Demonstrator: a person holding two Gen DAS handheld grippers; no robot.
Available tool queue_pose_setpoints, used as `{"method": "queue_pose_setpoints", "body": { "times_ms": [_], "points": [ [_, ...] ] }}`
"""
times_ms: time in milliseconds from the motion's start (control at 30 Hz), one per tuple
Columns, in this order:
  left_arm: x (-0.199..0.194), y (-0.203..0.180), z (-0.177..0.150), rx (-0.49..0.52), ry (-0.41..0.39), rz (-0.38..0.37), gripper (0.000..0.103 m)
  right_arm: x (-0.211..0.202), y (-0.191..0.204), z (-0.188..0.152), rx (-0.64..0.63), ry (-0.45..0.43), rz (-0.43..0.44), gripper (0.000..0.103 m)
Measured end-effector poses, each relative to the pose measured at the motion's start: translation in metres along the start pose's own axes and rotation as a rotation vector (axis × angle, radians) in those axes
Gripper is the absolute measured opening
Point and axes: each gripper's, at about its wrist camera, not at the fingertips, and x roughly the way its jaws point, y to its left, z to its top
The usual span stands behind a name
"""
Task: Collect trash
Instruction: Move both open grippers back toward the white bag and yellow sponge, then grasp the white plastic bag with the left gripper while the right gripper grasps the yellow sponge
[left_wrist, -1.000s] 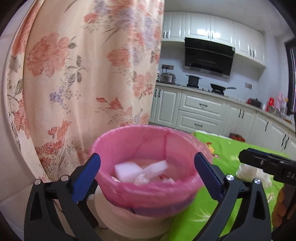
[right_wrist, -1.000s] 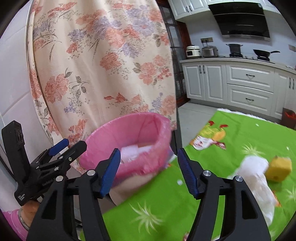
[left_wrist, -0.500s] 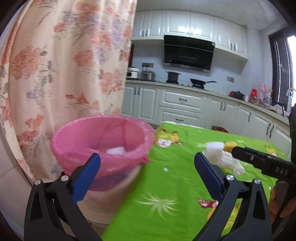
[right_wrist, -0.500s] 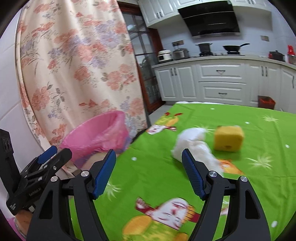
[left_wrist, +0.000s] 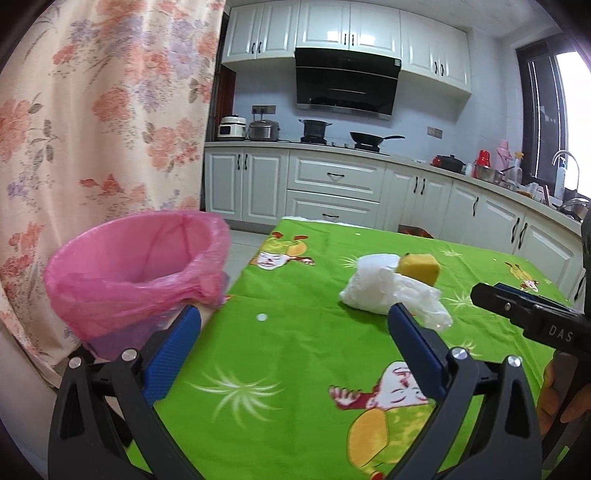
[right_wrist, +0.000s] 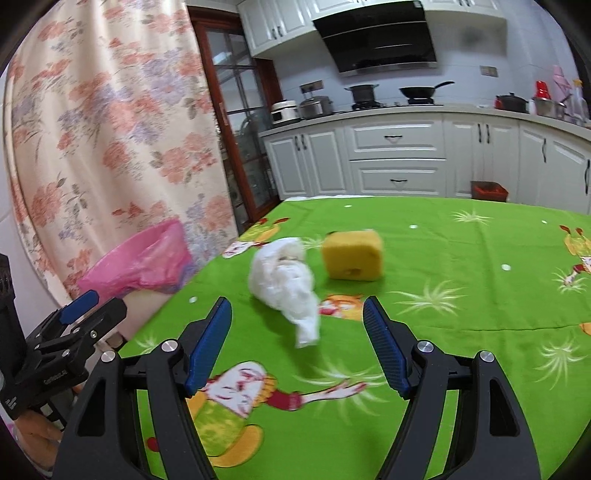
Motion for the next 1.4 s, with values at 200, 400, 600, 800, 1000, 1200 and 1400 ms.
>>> {"method": "queue_pose_setpoints", "body": {
  "times_ms": [200, 400, 600, 800, 1000, 1200, 1400],
  "points": [
    [0.019, -0.021, 0.008, -0.004, 0.012, -0.003, 0.098, 0.015, -0.026, 0.008, -0.007, 0.023, -0.048, 0.070],
    [0.046, -0.047, 0.019, -0.027, 0.037, -0.018, 0.098, 0.035, -0.051, 0.023, -0.036, 0.062, -0.092, 0.070],
    [0.083, -0.074, 0.027, -0.053, 0.080, -0.013, 0.098, 0.043, -0.083, 0.032, -0.012, 0.078, -0.105, 0.070],
    [0.123, -0.089, 0.033, -0.078, 0.156, 0.052, 0.098, 0.068, -0.094, 0.042, -0.062, 0.131, -0.079, 0.070],
    [0.155, -0.096, 0.033, -0.066, 0.219, 0.098, 0.097, 0.076, -0.106, 0.046, -0.024, 0.137, -0.057, 0.070],
    [0.165, -0.094, 0.025, -0.015, 0.296, 0.105, 0.052, 0.091, -0.100, 0.048, -0.053, 0.181, -0.006, 0.070],
    [0.151, -0.086, 0.021, 0.043, 0.275, 0.099, 0.024, 0.115, -0.081, 0.052, -0.112, 0.243, 0.032, 0.070]
  ]
}}
